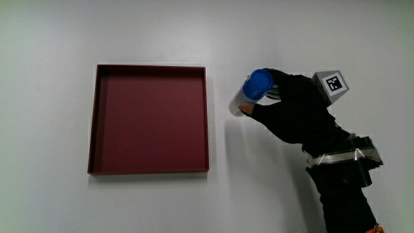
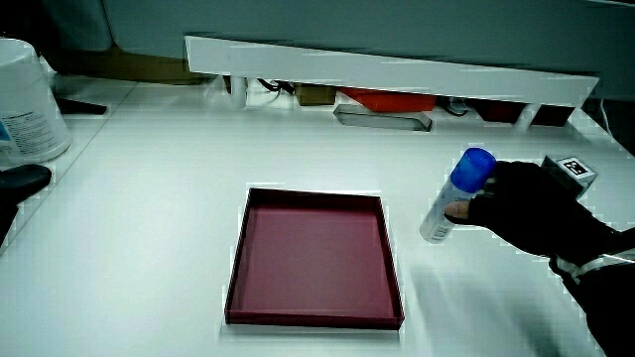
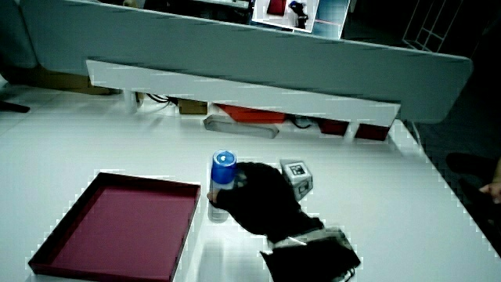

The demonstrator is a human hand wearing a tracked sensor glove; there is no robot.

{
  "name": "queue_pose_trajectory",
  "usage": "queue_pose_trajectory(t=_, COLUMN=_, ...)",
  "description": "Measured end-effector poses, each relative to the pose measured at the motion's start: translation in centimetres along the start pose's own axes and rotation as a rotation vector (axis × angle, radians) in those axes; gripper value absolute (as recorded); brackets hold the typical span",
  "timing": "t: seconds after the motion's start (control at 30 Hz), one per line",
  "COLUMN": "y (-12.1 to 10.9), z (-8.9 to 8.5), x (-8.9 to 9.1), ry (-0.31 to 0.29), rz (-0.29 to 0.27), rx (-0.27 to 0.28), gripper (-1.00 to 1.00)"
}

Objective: Place glue on desk

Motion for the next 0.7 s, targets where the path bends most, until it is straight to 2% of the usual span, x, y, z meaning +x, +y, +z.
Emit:
queue_pose_trajectory(t=0.2, y=-0.4, z=0.4, x=2.2, ry=0.002, rz=-0.051, rx=0.018, gripper=0.00)
queue_pose_trajectory(t=0.47, y=-0.7, z=0.3, x=4.2, ry=-0.043, rz=-0.117, rx=0.032, gripper=0.00)
queue_pose_trajectory(t=0.7, y=-0.9, z=0.4, x=5.2, ry=-0.010, rz=-0.129, rx=0.039, gripper=0.00)
